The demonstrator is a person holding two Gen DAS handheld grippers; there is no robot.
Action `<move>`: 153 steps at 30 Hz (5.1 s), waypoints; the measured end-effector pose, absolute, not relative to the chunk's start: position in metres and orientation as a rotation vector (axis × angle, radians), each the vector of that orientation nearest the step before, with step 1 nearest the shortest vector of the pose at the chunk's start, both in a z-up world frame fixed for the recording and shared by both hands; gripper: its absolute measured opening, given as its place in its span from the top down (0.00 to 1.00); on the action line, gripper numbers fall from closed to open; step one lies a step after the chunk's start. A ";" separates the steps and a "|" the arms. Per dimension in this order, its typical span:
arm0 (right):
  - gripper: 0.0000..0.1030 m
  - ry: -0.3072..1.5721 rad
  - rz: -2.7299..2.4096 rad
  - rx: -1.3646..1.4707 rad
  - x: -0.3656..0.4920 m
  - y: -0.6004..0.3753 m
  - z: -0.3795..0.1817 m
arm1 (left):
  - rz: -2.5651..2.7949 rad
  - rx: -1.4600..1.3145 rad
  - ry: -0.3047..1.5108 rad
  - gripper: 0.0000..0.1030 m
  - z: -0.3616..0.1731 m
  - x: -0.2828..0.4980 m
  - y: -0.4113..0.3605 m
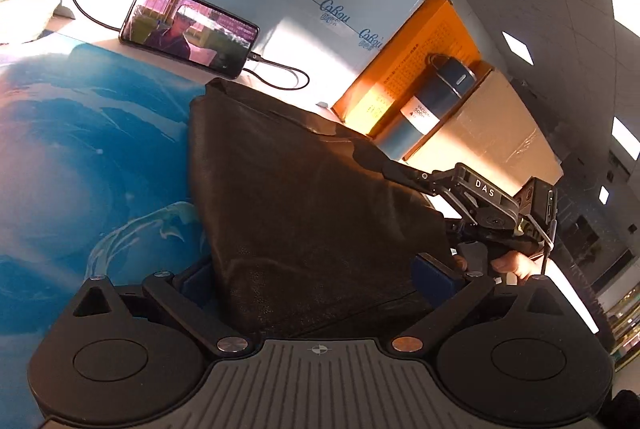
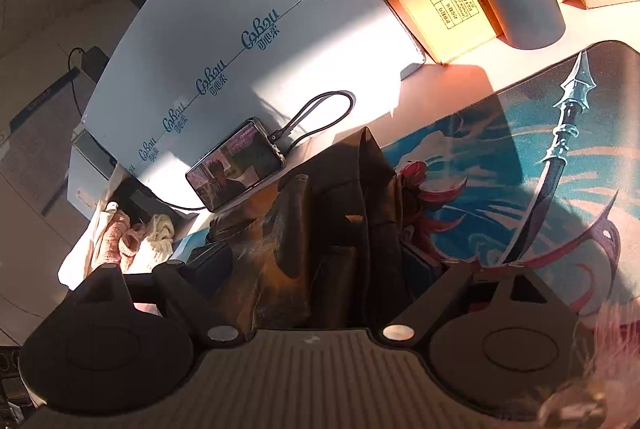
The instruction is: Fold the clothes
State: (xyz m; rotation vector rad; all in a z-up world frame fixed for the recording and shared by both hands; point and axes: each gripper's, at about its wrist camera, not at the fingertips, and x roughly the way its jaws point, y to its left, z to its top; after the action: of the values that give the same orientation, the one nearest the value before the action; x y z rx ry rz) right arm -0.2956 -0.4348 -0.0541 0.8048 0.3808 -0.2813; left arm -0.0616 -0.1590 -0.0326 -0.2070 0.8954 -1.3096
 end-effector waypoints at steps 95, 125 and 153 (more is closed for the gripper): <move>0.00 -0.145 -1.572 0.363 -0.420 -0.341 -0.028 | -1.645 -0.163 0.326 0.01 0.014 -0.149 -0.330; 0.00 -0.053 -1.737 0.092 -0.371 -0.309 -0.030 | -1.574 0.014 0.080 0.00 -0.001 -0.171 -0.320; 0.00 -0.122 -1.803 0.078 -0.373 -0.301 -0.030 | -1.547 0.071 0.040 0.00 0.000 -0.181 -0.321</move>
State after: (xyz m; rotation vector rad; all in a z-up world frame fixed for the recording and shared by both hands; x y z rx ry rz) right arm -0.3734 -0.3006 -0.0299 0.0782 -0.1218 -1.8029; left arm -0.1813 -0.3214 -0.0001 0.0707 0.0398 -1.5465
